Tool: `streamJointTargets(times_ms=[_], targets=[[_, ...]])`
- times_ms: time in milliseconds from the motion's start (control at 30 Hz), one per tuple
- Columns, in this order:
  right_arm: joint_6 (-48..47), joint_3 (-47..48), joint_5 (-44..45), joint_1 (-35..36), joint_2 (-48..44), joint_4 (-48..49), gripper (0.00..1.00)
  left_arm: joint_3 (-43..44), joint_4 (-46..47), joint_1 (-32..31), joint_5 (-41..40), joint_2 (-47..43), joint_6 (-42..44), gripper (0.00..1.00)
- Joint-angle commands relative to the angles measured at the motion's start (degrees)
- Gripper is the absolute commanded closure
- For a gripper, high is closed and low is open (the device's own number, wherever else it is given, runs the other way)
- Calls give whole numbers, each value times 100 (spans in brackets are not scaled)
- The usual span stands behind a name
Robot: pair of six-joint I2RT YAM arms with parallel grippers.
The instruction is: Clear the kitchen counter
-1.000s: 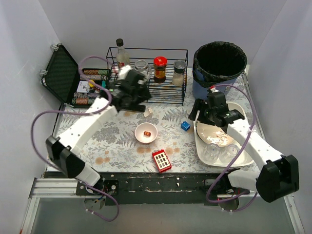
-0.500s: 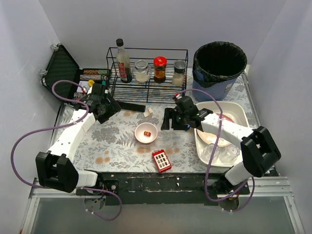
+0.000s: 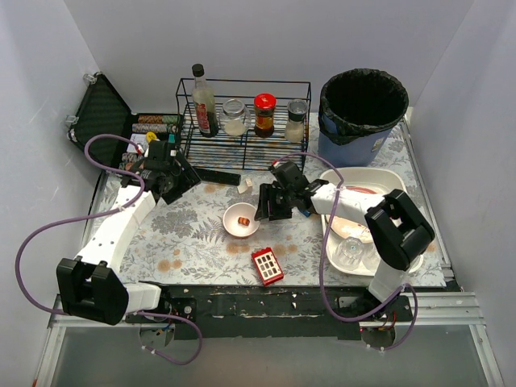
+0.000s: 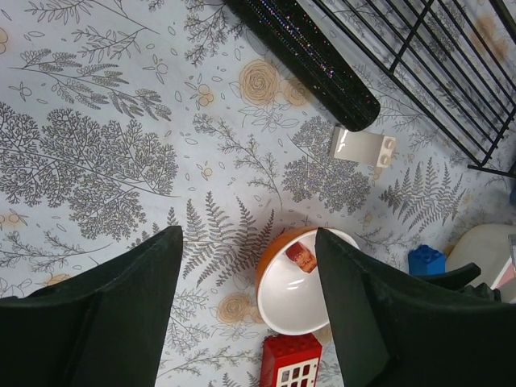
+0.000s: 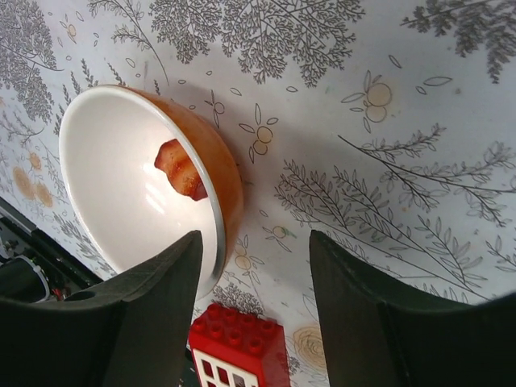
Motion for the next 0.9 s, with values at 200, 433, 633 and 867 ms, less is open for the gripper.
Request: streamJointTargets(times_ms=[200, 433, 633, 867], targets=[[-269, 731, 109, 318, 530, 20, 55, -189, 118, 47, 117, -283, 50, 34], [-533, 881, 505, 336, 179, -375, 85, -233, 171, 47, 143, -275, 42, 34], [-744, 1013, 857, 292, -304, -963, 98, -268, 241, 47, 222, -204, 24, 34], [-954, 1284, -64, -708, -1227, -1508, 99, -312, 259, 56, 213, -196, 68, 34]])
